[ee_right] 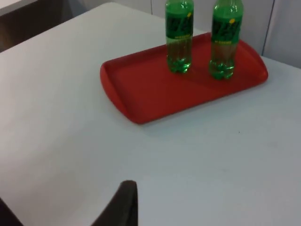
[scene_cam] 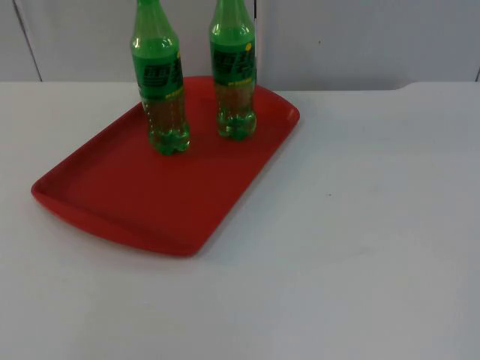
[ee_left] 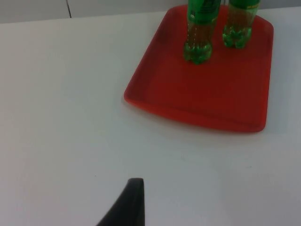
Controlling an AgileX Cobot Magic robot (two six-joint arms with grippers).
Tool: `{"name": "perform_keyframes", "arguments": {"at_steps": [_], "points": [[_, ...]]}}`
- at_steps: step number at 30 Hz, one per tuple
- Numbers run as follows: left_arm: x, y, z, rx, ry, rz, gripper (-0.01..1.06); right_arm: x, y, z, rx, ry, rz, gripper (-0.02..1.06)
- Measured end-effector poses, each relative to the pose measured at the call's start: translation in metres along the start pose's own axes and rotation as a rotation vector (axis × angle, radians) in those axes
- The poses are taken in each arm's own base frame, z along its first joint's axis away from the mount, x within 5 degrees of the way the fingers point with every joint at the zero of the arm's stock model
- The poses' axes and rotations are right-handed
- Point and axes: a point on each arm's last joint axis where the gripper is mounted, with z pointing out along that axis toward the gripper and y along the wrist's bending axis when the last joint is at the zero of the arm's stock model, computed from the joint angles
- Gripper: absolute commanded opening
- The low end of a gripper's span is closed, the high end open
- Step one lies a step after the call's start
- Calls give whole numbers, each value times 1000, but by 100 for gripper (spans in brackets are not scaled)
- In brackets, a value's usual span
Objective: Place the bottle upright on the tray.
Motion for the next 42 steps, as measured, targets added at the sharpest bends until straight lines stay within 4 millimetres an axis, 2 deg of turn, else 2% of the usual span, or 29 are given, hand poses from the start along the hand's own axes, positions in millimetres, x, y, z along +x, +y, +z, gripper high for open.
{"name": "perform_keyframes", "arguments": {"at_steps": [7,11,22,42], "points": [[0,0,0,0,0,0,105,19,-1,-27,6,-38,-13,105],[0,0,0,0,0,0,105,26,-1,-33,6,-25,-13,105],[0,0,0,0,0,0,105,40,-3,-25,24,76,-24,105],[0,0,0,0,0,0,105,41,-3,-24,26,85,-25,105]]}}
